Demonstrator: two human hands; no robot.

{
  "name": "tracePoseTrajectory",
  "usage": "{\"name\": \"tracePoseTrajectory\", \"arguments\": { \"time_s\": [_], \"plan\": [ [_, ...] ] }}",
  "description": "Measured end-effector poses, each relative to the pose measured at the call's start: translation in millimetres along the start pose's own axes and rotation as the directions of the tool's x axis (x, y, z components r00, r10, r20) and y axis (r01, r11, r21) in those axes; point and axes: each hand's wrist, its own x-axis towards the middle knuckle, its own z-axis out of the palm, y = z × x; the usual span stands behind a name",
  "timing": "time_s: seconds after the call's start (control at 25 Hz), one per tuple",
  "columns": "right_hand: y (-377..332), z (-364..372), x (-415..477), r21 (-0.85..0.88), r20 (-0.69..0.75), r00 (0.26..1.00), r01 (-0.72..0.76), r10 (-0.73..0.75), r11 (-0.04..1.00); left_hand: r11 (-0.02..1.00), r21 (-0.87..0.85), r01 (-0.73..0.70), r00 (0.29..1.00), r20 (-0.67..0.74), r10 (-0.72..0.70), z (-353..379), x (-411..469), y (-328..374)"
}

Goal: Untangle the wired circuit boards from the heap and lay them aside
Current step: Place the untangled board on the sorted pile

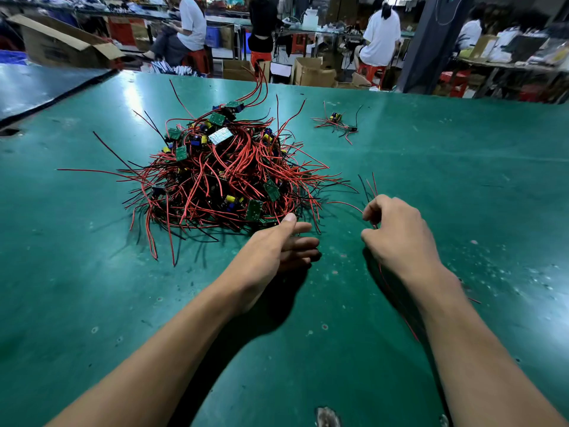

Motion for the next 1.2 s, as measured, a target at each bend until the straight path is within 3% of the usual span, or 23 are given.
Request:
{"name": "tracePoseTrajectory", "arguments": {
  "time_s": [0.12, 0.44, 0.68, 1.08, 1.2],
  "plan": [
    [4, 3, 1, -0.043, 0.031, 0.999, -0.019, 0.02, 0.999, 1.0, 0.007, 0.0, 1.0, -0.001, 0.0, 1, -2, 1],
    [-32, 34, -17, -0.106, 0.069, 0.99, 0.127, -0.12, 0.986, 0.999, -0.033, 0.015, 1.0, -0.018, -0.016, 5, -4, 1],
    [-15, 29, -10, -0.203, 0.008, 1.0, -0.009, 0.011, 0.979, 1.0, -0.012, 0.012, 1.0, -0.013, -0.012, 3, -4, 1],
    [1, 34, 2, -0.185, -0.063, 0.982, -0.187, 0.178, 0.965, 1.0, -0.013, 0.013, 1.0, 0.003, -0.013, -1, -4, 2],
    [-3, 39, 1, -0.166, -0.092, 0.987, -0.149, 0.135, 0.975, 0.999, -0.046, -0.005, 1.0, -0.022, 0.004, -1, -2, 3]
  ]
}}
